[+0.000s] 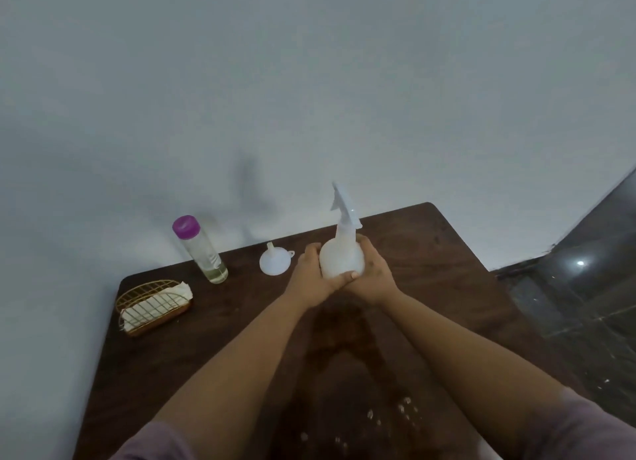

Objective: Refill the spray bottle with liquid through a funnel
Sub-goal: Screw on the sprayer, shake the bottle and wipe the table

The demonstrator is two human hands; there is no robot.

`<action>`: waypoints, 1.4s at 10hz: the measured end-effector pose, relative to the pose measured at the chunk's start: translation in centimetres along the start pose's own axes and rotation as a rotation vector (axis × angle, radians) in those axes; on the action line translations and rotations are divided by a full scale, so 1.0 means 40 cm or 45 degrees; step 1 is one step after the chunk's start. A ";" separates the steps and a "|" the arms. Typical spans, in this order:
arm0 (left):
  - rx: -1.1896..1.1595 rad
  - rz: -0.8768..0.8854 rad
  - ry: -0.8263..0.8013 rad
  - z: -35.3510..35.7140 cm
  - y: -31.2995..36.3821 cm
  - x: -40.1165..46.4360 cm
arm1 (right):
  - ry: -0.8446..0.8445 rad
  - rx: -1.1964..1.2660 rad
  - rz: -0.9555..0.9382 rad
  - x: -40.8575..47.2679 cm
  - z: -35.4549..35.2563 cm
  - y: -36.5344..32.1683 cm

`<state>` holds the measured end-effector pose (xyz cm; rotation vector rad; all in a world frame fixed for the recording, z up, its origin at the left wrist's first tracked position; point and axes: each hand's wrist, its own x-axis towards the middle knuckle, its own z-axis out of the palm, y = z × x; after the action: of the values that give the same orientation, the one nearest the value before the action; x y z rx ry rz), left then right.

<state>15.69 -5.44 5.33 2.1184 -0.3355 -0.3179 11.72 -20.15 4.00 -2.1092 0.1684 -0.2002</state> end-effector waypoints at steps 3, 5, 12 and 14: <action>-0.083 -0.216 0.164 0.050 -0.129 0.261 | -0.116 -0.094 0.187 0.291 0.109 0.113; 0.177 -0.273 0.144 0.089 -0.197 0.359 | -0.229 -0.153 0.219 0.377 0.139 0.179; 0.719 -0.903 0.894 -0.172 -0.458 -0.278 | -0.523 -0.188 -0.437 0.124 0.531 -0.098; 0.643 -1.221 0.336 -0.281 -0.569 -0.385 | -0.708 -0.328 -0.434 0.183 0.723 -0.222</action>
<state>7.96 20.69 -6.46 2.6550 0.8753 -0.5233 25.31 7.03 -2.71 -2.3536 -0.5222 0.2230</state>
